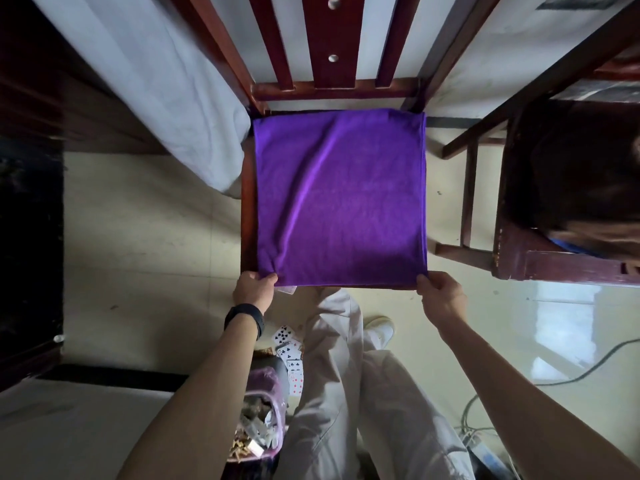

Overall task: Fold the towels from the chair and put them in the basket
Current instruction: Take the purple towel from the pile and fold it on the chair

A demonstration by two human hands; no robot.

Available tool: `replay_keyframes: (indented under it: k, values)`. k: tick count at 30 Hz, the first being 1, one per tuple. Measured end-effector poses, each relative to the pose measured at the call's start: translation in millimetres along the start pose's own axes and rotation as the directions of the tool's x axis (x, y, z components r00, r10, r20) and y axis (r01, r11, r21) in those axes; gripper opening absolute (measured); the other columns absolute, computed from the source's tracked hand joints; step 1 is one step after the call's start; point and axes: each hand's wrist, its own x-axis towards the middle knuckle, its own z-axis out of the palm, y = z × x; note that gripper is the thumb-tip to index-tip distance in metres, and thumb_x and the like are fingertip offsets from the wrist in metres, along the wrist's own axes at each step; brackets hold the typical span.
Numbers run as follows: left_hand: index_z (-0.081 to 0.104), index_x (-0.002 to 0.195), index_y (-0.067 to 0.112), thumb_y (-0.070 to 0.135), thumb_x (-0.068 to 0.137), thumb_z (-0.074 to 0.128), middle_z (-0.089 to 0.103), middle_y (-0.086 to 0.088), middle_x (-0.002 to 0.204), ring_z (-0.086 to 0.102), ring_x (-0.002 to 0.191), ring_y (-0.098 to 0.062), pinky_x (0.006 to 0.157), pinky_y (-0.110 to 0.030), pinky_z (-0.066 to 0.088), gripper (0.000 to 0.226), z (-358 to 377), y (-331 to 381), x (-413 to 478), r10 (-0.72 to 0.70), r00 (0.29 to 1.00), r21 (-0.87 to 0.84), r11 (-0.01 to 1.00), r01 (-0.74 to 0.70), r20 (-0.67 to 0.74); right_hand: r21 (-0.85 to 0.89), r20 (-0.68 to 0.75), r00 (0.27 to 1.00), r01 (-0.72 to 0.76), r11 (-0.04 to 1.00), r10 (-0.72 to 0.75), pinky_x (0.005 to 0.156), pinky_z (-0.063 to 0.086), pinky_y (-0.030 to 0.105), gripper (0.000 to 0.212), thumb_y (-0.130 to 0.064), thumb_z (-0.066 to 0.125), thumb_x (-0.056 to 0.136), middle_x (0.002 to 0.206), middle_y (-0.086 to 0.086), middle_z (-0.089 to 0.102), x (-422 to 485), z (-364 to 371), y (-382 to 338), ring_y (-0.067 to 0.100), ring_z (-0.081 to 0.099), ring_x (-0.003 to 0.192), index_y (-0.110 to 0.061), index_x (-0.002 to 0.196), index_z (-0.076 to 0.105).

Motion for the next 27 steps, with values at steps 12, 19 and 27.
replay_keyframes:
  k: [12,19,27]
  values:
    - [0.068,0.087,0.019,0.019,0.087,0.073,0.058,-0.004,0.067,0.041,0.05,-0.012,0.048,-0.023,0.038,0.005,-123.1,52.5,-129.9,0.303,0.949,-0.545,0.813,-0.206,0.093,0.384,-0.106,0.958,0.286,0.878,-0.265,0.066,0.05,0.038,0.024,-0.016,0.054,0.093,0.079,0.008,0.069,-98.3,-101.2,-85.8,0.023,0.06,0.065,-0.035,0.087,0.067]
    - [0.07,0.105,0.01,0.008,0.076,0.081,0.065,0.0,0.075,0.057,0.06,-0.006,0.058,-0.015,0.044,0.031,-206.8,102.0,-210.3,0.574,0.792,-0.341,0.802,-0.491,0.208,0.491,0.036,0.942,0.274,0.827,-0.334,0.075,0.051,0.073,0.026,-0.019,0.068,0.073,0.072,-0.002,0.064,-161.8,-185.7,-134.2,0.016,0.059,0.065,-0.028,0.097,0.071]
    - [0.073,0.082,0.019,0.033,0.081,0.077,0.055,0.005,0.105,0.056,0.091,-0.015,0.066,-0.024,0.039,0.015,-233.1,104.2,-256.8,0.911,0.411,0.539,0.338,-0.772,0.017,-0.336,-0.065,0.55,0.774,0.537,-0.833,0.062,0.054,0.03,0.012,-0.02,0.081,0.081,0.093,-0.002,0.059,-208.6,-239.0,-129.5,0.013,0.063,0.066,-0.017,0.092,0.077]
